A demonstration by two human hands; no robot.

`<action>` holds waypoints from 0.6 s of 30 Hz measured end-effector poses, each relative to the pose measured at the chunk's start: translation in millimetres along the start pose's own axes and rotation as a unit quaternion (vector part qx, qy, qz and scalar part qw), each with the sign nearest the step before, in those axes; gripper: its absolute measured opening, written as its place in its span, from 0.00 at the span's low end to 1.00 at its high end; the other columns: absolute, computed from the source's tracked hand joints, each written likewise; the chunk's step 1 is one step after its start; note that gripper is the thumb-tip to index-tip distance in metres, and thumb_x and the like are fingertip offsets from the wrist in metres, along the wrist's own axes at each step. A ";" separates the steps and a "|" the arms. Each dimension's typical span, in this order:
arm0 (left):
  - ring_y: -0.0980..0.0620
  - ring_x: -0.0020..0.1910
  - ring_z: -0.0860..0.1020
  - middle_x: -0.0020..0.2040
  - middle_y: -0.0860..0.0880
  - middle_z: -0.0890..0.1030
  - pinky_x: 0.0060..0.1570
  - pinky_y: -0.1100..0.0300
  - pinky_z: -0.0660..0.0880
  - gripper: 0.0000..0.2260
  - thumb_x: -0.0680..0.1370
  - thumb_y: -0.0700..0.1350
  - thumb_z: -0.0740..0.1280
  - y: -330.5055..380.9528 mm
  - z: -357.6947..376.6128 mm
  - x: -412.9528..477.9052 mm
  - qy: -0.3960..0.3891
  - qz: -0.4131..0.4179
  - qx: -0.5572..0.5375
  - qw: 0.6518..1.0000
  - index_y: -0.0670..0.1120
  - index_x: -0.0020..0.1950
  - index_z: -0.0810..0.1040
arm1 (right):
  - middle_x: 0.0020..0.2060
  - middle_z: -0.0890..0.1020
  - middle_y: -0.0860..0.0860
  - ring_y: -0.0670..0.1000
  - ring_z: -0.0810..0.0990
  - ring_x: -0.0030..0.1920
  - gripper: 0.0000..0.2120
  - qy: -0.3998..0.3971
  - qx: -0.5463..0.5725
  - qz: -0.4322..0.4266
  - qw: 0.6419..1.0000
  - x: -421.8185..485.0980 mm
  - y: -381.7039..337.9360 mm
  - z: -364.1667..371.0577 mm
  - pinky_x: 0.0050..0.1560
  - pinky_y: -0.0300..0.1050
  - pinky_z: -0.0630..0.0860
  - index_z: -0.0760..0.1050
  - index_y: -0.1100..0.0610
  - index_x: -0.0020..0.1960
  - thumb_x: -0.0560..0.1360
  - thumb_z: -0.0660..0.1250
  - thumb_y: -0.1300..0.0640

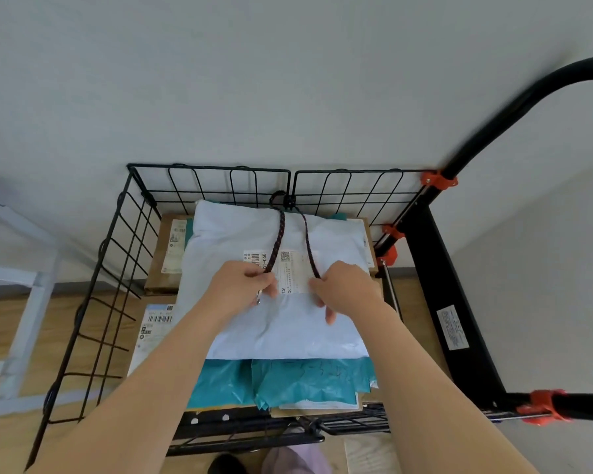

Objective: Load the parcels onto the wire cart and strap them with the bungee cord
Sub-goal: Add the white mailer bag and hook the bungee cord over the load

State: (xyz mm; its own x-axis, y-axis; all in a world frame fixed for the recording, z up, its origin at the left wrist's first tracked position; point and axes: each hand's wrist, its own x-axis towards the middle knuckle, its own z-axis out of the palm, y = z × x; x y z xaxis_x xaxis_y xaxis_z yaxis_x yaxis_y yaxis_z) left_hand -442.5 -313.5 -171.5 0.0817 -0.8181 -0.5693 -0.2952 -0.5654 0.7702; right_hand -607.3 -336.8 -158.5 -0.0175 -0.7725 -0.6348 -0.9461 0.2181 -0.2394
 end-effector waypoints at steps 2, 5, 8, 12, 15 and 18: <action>0.59 0.20 0.67 0.34 0.47 0.80 0.22 0.69 0.66 0.06 0.78 0.39 0.65 8.8 4.9 4.3 0.016 -0.009 -0.063 0.998 0.41 0.43 0.79 | 0.21 0.78 0.49 0.46 0.76 0.32 0.14 -0.006 0.018 -0.038 0.999 -2.9 -6.5 -1.0 0.37 0.41 0.72 0.77 0.57 0.42 0.77 0.57 0.51; 0.58 0.15 0.63 0.29 0.48 0.75 0.18 0.68 0.60 0.09 0.78 0.44 0.65 21.0 8.8 9.6 -0.001 -0.031 -0.083 0.996 0.39 0.48 0.78 | 0.21 0.78 0.49 0.45 0.78 0.35 0.16 -0.026 0.025 -0.073 0.997 -7.8 -13.3 -3.5 0.38 0.41 0.69 0.78 0.55 0.35 0.77 0.58 0.50; 0.57 0.16 0.60 0.27 0.48 0.70 0.19 0.68 0.56 0.10 0.77 0.48 0.66 29.2 13.5 13.7 -0.059 -0.046 -0.050 0.996 0.41 0.47 0.78 | 0.23 0.79 0.49 0.44 0.76 0.32 0.16 -0.058 0.018 -0.090 0.994 -12.4 -14.3 -2.4 0.39 0.41 0.69 0.79 0.54 0.36 0.76 0.59 0.50; 0.57 0.17 0.61 0.27 0.49 0.69 0.19 0.67 0.56 0.10 0.76 0.48 0.67 32.1 18.5 21.1 -0.081 -0.056 -0.010 0.995 0.44 0.39 0.75 | 0.24 0.79 0.49 0.46 0.78 0.37 0.14 -0.064 0.019 -0.091 0.994 -16.4 -9.4 -3.1 0.45 0.42 0.72 0.80 0.54 0.37 0.76 0.59 0.52; 0.57 0.16 0.61 0.24 0.51 0.69 0.18 0.68 0.56 0.09 0.77 0.48 0.67 30.9 22.9 23.5 -0.094 -0.062 -0.035 0.993 0.43 0.40 0.78 | 0.22 0.78 0.48 0.46 0.77 0.35 0.13 -0.074 0.017 -0.082 0.994 -18.6 -3.9 -4.6 0.49 0.44 0.73 0.81 0.55 0.37 0.74 0.62 0.51; 0.58 0.14 0.62 0.23 0.51 0.69 0.16 0.70 0.56 0.09 0.76 0.45 0.68 29.1 20.1 31.2 -0.006 -0.045 -0.120 0.992 0.43 0.39 0.76 | 0.24 0.80 0.48 0.44 0.76 0.32 0.10 -0.083 -0.008 -0.048 0.995 -18.0 8.7 -6.9 0.47 0.43 0.74 0.80 0.55 0.36 0.72 0.65 0.53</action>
State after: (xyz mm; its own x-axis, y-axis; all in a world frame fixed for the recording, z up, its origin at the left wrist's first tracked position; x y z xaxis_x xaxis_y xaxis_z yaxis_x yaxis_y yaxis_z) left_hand -467.6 -353.4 -172.6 0.0854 -0.7632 -0.6405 -0.0529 -0.6454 0.7620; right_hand -617.5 -325.1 -144.1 0.1254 -0.6793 -0.7231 -0.9460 0.1378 -0.2934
